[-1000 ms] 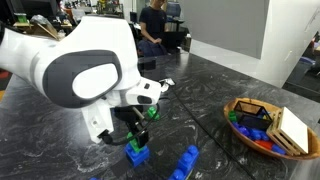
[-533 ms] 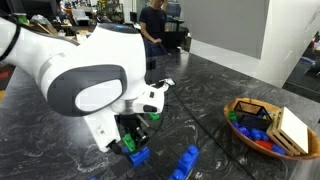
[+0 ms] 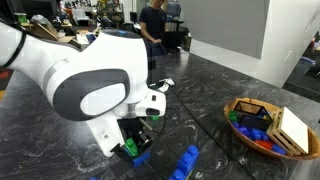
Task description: Place the green block on the front left on top of the square blue block
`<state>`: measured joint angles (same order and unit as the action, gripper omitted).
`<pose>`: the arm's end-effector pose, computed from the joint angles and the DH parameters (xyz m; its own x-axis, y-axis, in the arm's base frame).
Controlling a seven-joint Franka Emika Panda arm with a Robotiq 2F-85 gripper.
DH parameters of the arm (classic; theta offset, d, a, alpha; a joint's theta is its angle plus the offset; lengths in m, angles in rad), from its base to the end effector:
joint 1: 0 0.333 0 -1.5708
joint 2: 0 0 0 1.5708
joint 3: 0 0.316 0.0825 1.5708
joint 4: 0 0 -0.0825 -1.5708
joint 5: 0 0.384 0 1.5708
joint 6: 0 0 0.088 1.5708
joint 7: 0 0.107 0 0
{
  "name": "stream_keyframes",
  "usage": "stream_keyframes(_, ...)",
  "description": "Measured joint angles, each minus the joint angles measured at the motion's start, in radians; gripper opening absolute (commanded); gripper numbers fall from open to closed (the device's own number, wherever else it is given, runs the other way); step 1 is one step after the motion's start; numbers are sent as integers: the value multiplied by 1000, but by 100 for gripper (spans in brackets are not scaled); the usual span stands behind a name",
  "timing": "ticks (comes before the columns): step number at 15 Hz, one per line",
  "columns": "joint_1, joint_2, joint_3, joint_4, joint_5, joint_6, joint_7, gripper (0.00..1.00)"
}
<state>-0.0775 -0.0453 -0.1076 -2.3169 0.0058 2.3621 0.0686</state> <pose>0.5034 -0.0943 0.3691 0.9629 -0.2546 0.0892 -0.2542 -0.9670 -0.0155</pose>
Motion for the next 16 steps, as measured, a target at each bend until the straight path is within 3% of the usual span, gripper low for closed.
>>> stream_keyframes(5, 4, 12, 7, 0, 2, 2, 0, 39)
stream_keyframes(6, 4, 13, 8, 1, 2, 2, 0, 55)
stream_keyframes(7, 4, 13, 9, 1, 2, 2, 0, 89)
stream_keyframes(10, 4, 16, 9, 0, 1, 2, 5, 99)
stream_keyframes(16, 6, 53, 15, -2, -4, 2, 22, 100)
